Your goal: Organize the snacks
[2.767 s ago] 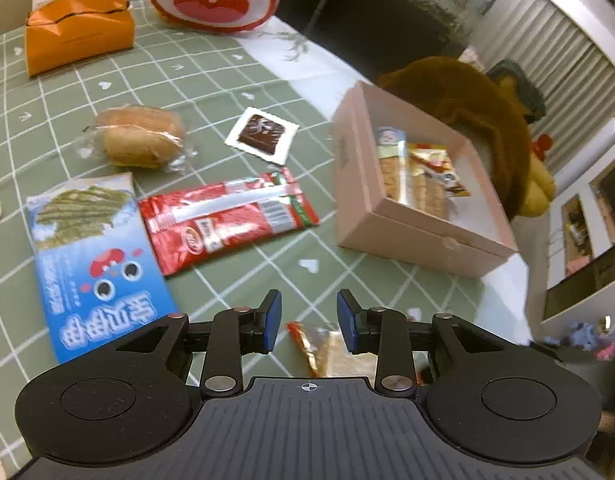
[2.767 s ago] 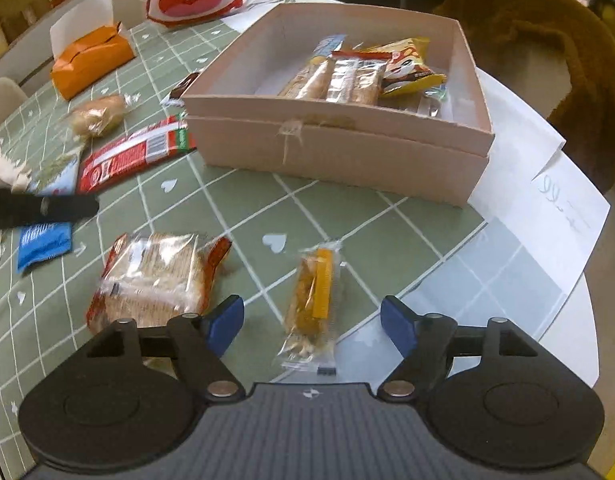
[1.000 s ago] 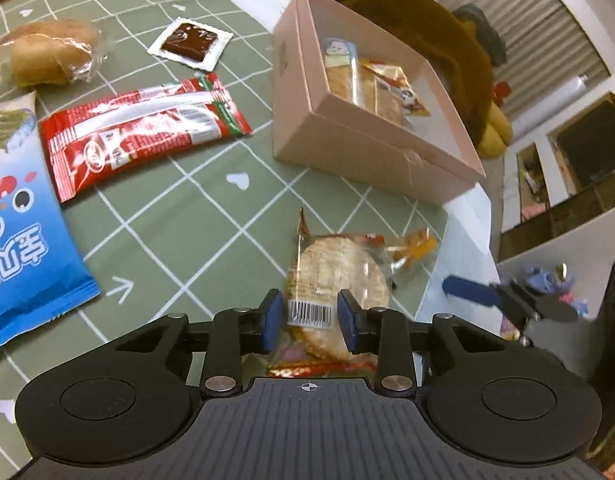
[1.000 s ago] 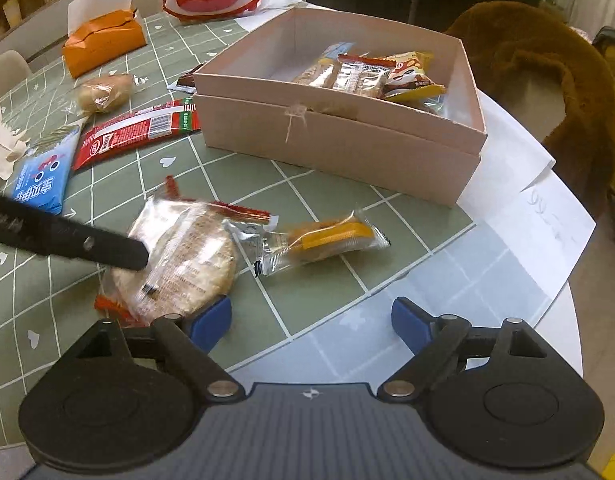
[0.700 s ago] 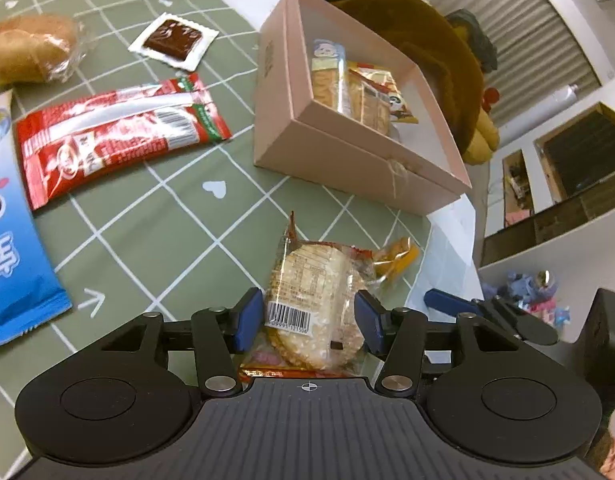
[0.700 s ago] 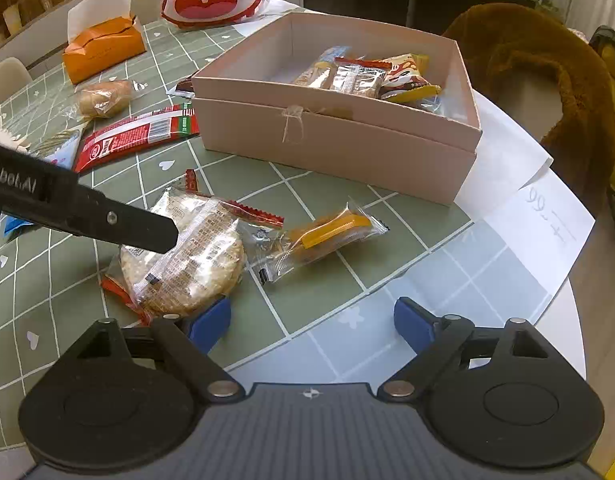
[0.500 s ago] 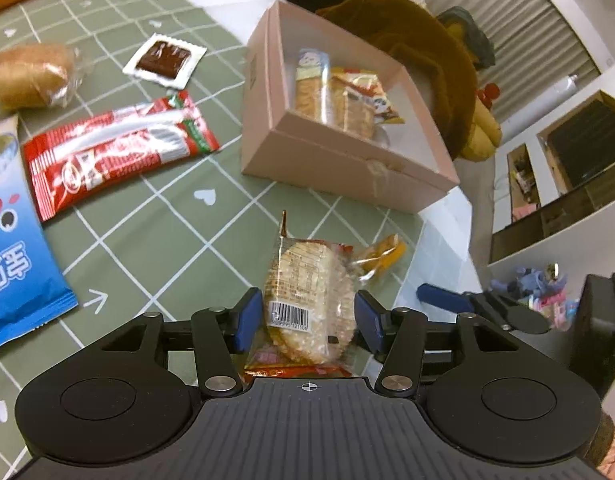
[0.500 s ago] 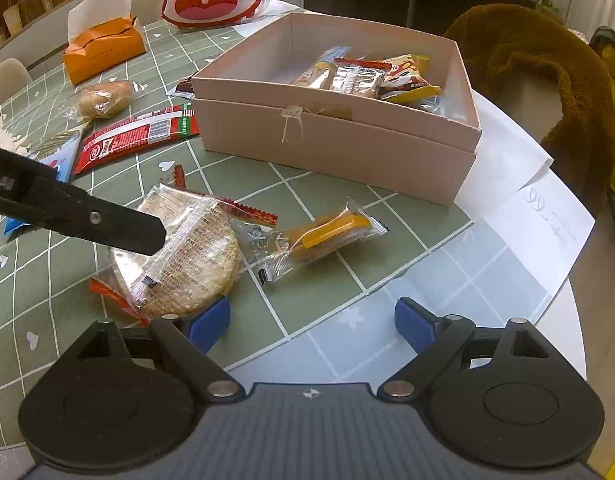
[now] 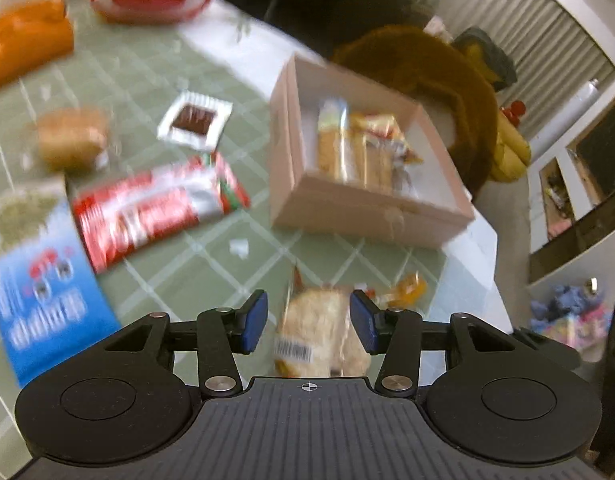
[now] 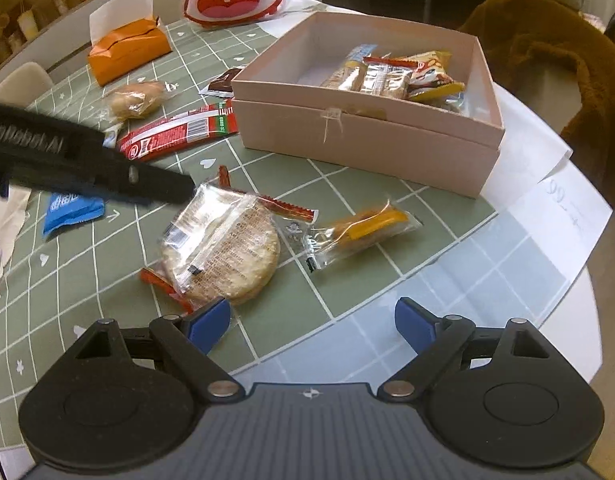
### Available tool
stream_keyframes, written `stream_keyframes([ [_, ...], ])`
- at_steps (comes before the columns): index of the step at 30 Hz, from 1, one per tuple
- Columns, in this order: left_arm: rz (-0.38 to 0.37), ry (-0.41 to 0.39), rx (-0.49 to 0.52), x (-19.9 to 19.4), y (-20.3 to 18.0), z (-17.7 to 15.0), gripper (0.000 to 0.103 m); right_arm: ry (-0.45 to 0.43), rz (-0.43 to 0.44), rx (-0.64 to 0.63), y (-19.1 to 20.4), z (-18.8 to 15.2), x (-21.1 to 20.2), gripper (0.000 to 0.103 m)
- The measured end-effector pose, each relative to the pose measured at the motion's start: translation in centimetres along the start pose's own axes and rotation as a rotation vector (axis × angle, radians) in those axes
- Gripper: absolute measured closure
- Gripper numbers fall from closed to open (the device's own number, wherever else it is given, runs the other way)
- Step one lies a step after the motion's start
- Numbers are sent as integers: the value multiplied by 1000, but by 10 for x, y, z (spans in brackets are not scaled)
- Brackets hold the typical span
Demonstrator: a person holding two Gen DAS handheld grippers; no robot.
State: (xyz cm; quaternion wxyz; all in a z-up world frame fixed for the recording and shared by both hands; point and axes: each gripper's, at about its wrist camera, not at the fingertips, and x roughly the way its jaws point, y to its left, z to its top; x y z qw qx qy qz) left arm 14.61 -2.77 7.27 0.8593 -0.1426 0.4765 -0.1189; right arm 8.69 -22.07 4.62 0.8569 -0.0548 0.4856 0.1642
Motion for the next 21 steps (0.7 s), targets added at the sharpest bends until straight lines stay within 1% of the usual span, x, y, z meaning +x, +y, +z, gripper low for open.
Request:
stream_keyframes([
  [1,-13,-6,30,-1,-5,3,52,-6,-8,2,-3,-1,-3,13],
  [3,-57,6,113,5,-22,9,52,-13,-10,15,-12,-3,-6,13],
  [5,-78,33,237,18,-45,14,52,-9,-6,27,-19,-6,-6,13],
  [6,-78,56,305,29,-58,14,52,-2,-6,32,-21,-9,-4,13],
  [8,-52,94,407,48,-78,13,55,10,0,44,-23,-14,-1,13],
  [10,-26,116,477,64,-94,12,57,17,14,55,-24,-21,1,12],
  [12,-10,129,508,77,-103,11,57,-2,8,48,-22,-26,0,12],
  [15,-5,174,553,96,-113,8,56,-19,-2,24,-19,-31,0,11],
  [17,-13,197,578,104,-115,0,56,-26,-8,-1,-16,-35,0,9],
  [19,-6,203,596,110,-120,-6,56,-29,-13,-26,-13,-37,1,4],
  [20,4,188,605,110,-121,-8,58,-29,-14,-34,-11,-39,2,2],
  [21,8,183,603,111,-122,-8,64,-31,-16,-44,-9,-40,3,0],
])
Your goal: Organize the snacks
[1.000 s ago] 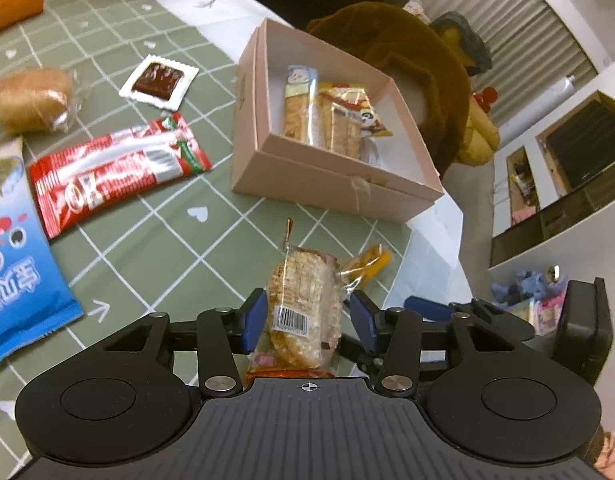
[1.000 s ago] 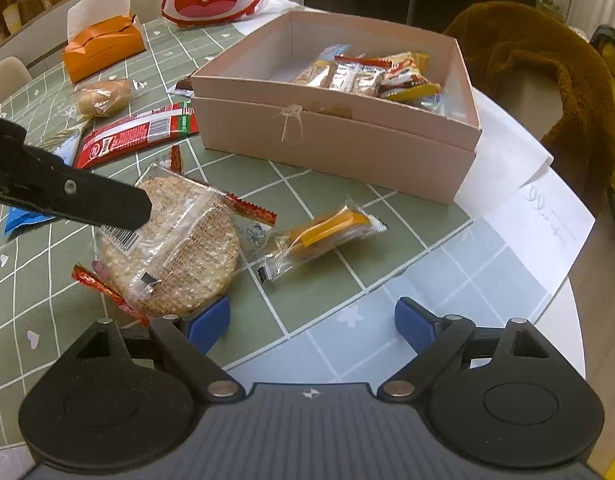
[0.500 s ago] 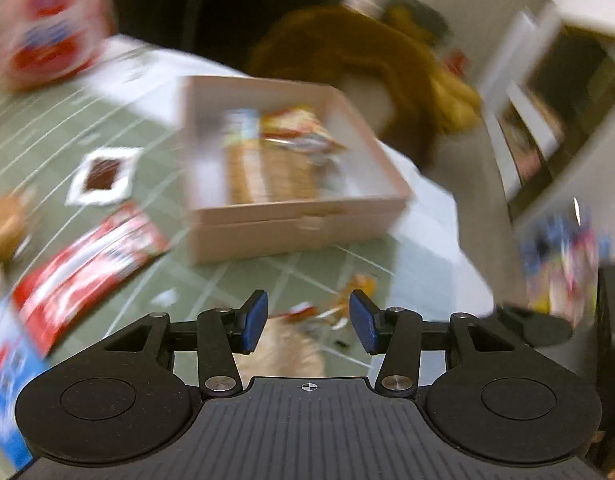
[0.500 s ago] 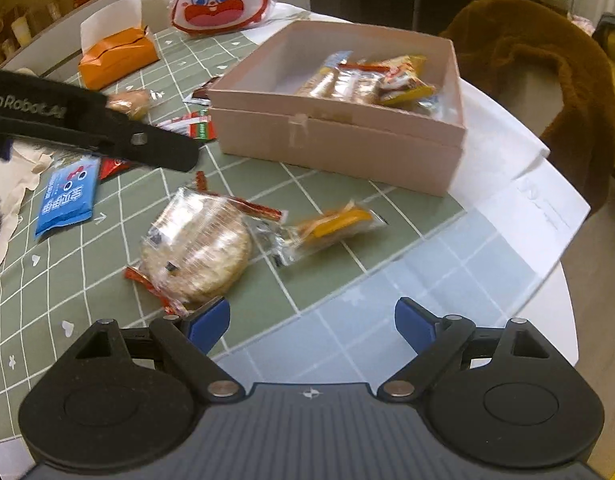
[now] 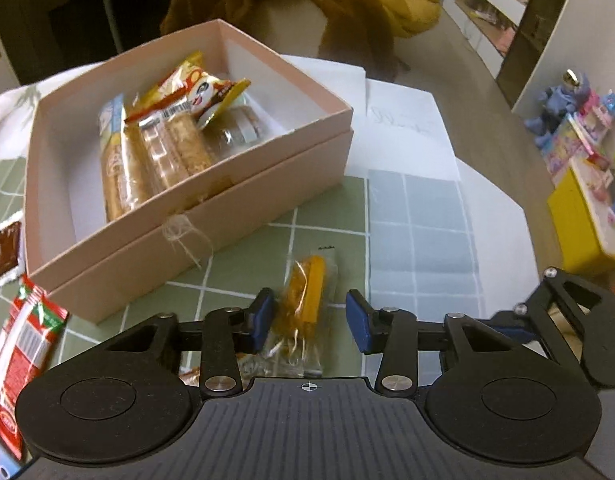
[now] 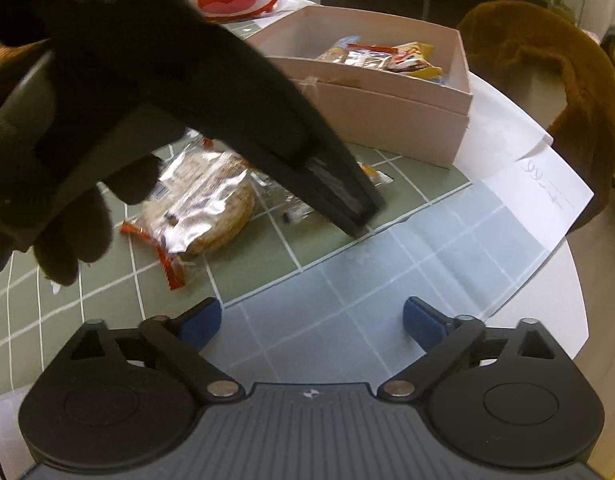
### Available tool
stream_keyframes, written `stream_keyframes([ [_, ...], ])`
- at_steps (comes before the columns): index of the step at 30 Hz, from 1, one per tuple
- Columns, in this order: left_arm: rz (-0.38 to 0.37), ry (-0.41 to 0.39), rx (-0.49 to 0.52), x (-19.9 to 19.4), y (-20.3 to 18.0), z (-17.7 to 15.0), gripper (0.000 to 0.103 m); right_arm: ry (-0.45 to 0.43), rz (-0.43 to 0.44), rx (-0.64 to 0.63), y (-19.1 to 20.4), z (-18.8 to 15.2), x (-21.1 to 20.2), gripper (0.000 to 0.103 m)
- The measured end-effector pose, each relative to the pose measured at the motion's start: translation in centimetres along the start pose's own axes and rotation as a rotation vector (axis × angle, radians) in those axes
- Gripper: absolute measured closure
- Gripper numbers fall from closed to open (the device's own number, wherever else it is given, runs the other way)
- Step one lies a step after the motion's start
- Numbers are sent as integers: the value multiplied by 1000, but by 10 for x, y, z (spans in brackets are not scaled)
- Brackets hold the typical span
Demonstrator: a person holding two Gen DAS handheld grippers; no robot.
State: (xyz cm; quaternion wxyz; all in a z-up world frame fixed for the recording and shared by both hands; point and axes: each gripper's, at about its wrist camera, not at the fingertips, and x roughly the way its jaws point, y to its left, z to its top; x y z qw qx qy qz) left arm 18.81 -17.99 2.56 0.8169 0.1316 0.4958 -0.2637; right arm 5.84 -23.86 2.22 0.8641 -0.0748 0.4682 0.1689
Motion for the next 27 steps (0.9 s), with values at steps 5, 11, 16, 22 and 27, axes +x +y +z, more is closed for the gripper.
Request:
stream_keyframes([
  [5,-43,-31,-96,-11,13,-5,78,-26,-19,6,4,-5,-2,0],
  [11,-34,-139,-294,-59,47,-36,78,-20,-53,46,10,-7,-4,0],
  [16,114,-214,-495,-104,88,-88,81,76,5,42,8,16,-5,5],
  [22,194,-250,-747,-133,130,-151,84,45,88,121,29,62,-11,5],
  [27,203,-266,-811,-144,138,-169,84,94,82,62,72,95,25,5],
])
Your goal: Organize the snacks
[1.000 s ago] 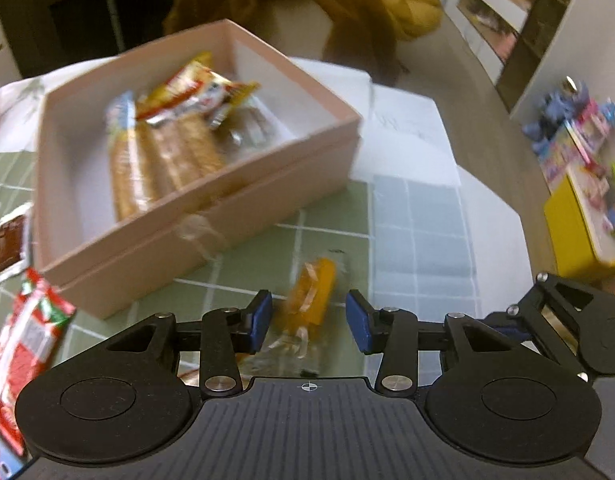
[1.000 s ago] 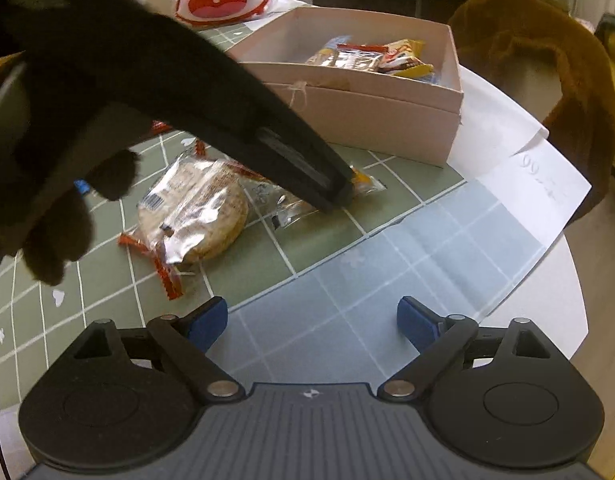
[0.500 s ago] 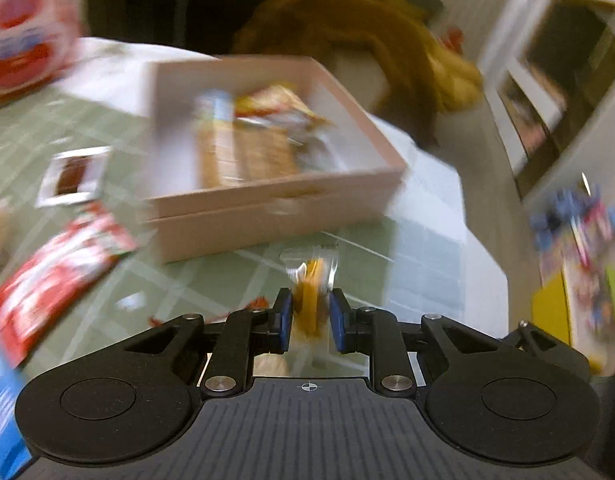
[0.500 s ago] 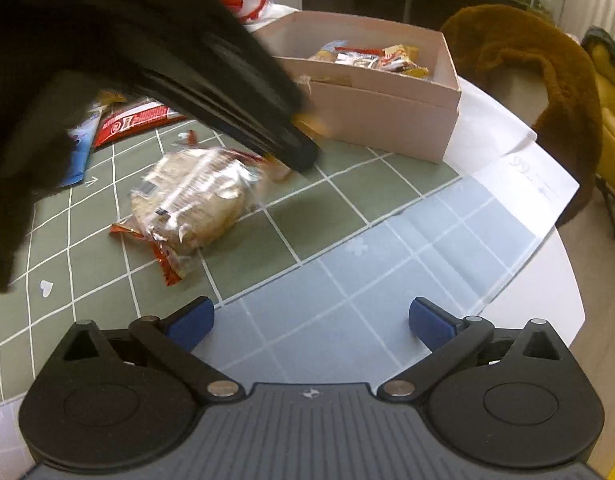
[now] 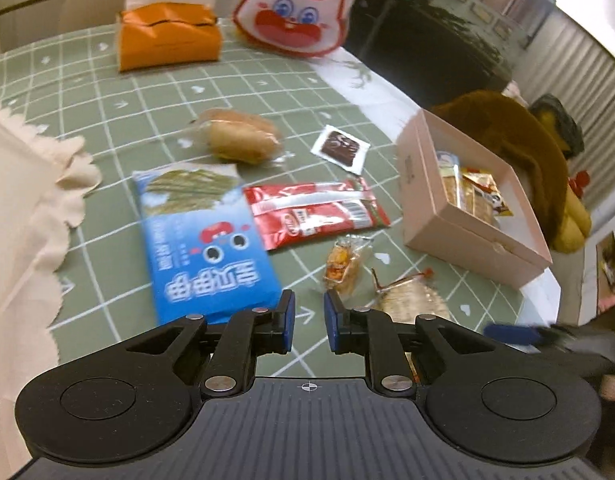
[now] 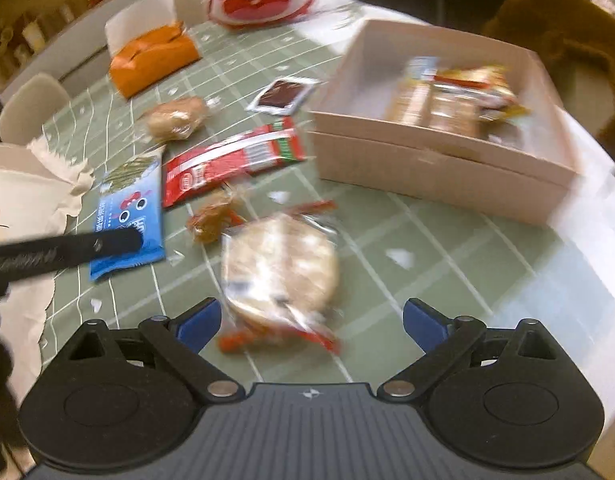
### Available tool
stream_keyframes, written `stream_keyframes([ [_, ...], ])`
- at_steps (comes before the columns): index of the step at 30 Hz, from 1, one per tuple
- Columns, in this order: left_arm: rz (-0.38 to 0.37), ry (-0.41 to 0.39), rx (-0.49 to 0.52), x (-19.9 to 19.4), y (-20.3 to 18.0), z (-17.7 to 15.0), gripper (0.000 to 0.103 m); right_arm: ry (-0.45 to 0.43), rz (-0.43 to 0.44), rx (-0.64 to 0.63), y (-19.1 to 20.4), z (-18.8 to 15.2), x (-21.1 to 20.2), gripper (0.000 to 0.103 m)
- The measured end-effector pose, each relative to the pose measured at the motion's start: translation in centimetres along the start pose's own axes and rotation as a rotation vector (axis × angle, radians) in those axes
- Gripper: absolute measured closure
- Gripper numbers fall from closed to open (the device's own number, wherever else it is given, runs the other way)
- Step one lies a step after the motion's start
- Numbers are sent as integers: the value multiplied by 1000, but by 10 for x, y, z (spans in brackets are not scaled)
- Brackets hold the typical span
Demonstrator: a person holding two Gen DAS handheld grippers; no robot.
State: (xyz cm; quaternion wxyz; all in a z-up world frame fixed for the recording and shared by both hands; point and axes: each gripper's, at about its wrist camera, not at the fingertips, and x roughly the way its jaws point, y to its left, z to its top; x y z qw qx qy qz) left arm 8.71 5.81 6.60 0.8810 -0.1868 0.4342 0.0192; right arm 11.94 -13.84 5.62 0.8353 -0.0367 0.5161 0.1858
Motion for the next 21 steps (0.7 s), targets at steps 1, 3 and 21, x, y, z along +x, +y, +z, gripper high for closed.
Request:
stream_keyframes([
  [1,1,0,0,-2,1,0,84,7,-20,-24,8,3,9,5],
  [3,-6,-1,0,-5,1,-1,84,28,-66,-60,18,9,24,5],
  [21,-103,62,18,12,0,-25,84,21,-191,88,-53,-18,4,25],
])
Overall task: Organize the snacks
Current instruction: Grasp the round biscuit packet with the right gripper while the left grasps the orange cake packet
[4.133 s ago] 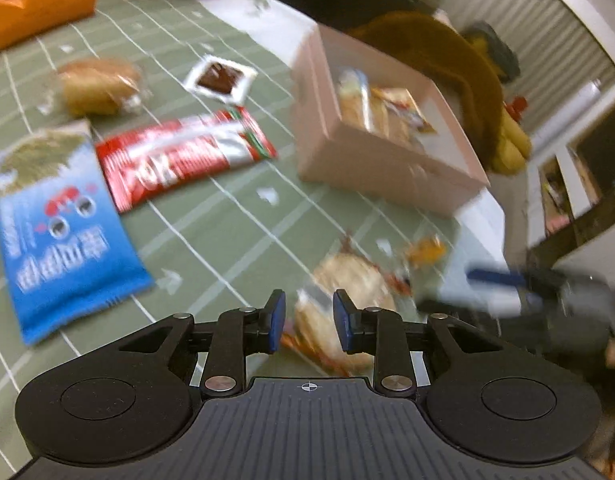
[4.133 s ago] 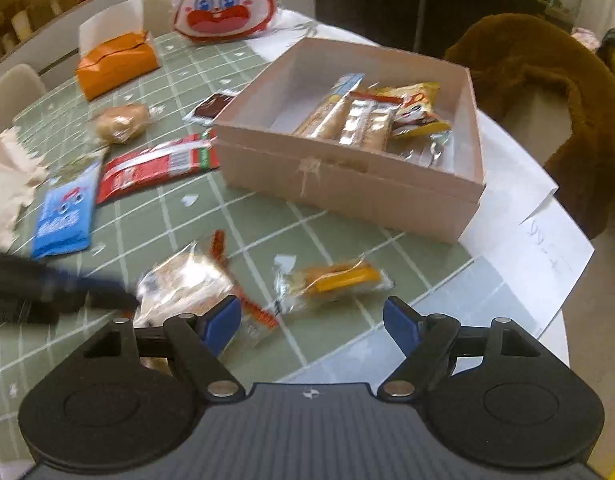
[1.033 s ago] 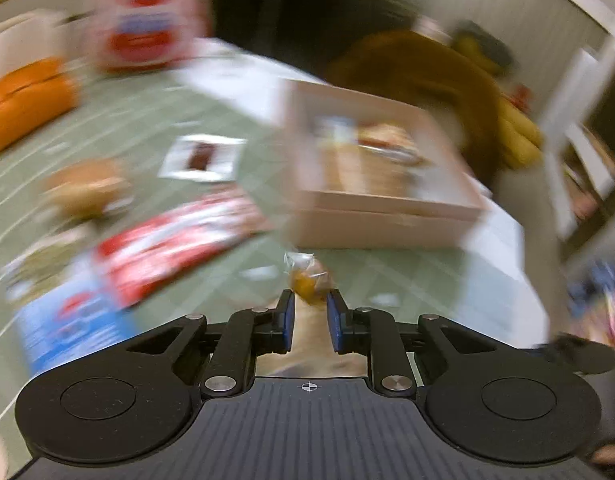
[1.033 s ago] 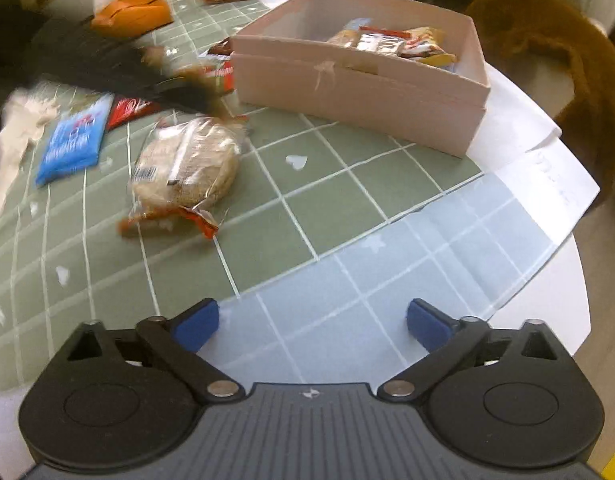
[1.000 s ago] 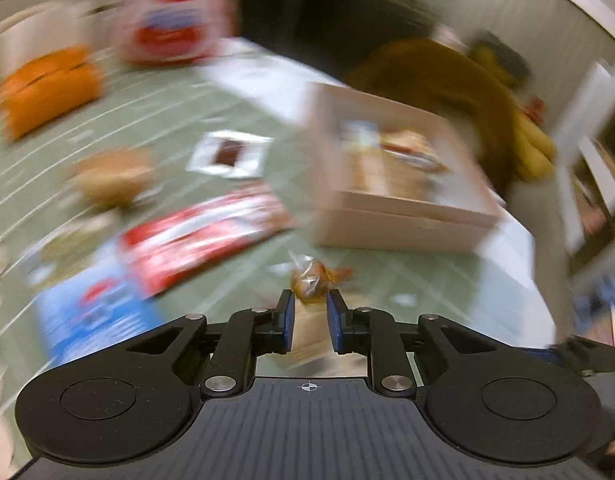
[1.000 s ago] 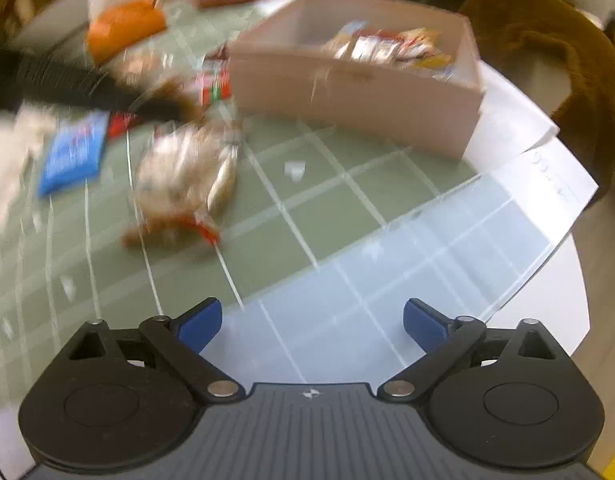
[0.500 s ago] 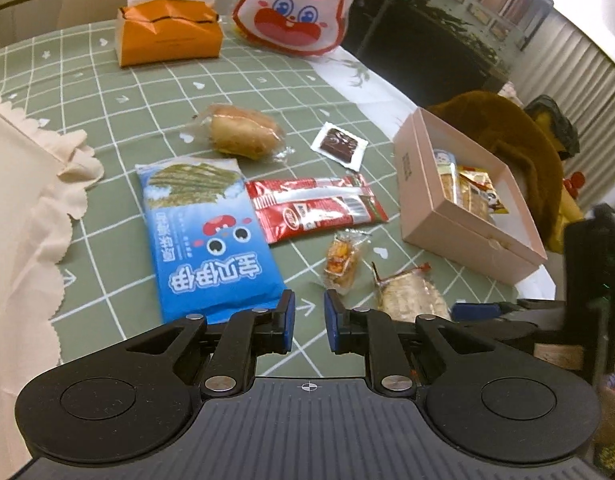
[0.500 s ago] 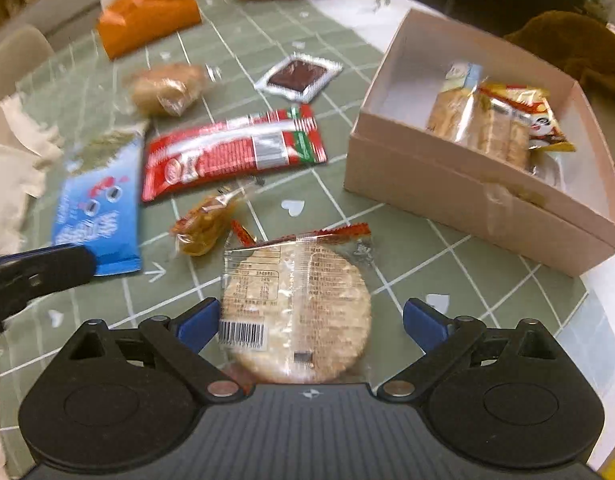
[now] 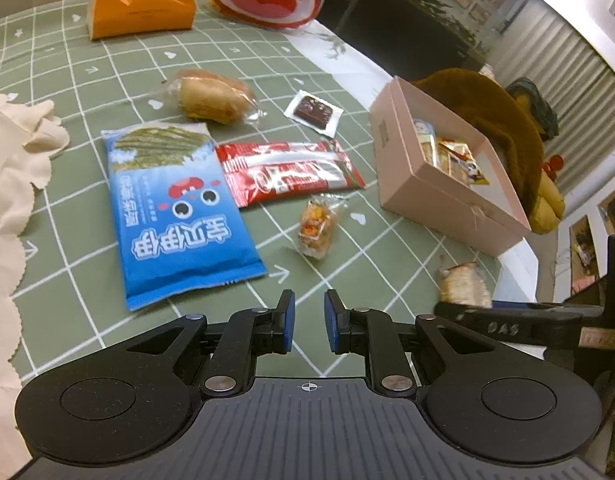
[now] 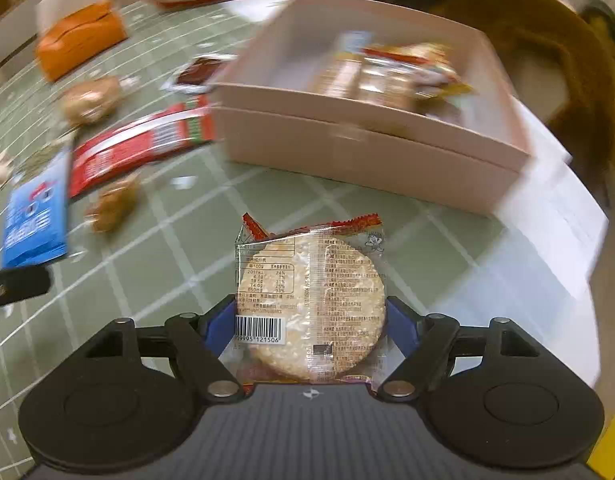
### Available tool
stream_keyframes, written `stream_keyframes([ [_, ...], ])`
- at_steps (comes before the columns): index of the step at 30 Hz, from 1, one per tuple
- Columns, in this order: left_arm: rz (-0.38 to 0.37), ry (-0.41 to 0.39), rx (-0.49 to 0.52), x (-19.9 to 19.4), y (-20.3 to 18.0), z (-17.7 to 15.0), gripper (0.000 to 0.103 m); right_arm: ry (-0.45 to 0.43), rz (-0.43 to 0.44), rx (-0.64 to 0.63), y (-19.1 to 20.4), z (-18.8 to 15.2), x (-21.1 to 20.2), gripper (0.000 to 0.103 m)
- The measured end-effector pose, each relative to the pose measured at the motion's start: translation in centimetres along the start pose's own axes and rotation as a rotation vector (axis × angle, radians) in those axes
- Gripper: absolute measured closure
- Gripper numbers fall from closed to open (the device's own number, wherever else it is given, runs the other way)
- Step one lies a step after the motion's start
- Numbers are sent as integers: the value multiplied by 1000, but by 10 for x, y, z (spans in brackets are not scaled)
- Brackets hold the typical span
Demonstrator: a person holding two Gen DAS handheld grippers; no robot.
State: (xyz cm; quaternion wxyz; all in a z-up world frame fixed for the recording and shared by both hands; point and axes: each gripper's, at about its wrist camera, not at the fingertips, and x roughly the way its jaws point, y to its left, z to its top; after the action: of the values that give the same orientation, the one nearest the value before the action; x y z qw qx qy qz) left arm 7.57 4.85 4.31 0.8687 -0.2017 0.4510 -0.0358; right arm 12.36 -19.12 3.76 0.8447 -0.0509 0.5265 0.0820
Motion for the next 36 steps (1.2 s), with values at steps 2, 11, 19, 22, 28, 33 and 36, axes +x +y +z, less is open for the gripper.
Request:
stream_keyframes([
  [2,-17,12,-9,2,3,-3,84,-4,-6,27,-11,-3,0,25],
  [11,-5,-69,76,-8,-14,13,81,-40,-8,52,-19,-14,4,8],
  [19,66,-22,297,39,-44,53,75,-50,7,24,-16,-17,4,2],
  [22,135,54,332,63,-45,50,65,-49,10,19,-17,-20,4,0],
  [28,133,65,283,71,-38,51,68,-78,5,18,-17,-24,3,0],
  [33,112,70,282,72,-41,50,72,-73,7,18,-16,-25,2,0],
  [36,100,67,281,67,-43,44,73,-68,8,17,-16,-26,2,0],
])
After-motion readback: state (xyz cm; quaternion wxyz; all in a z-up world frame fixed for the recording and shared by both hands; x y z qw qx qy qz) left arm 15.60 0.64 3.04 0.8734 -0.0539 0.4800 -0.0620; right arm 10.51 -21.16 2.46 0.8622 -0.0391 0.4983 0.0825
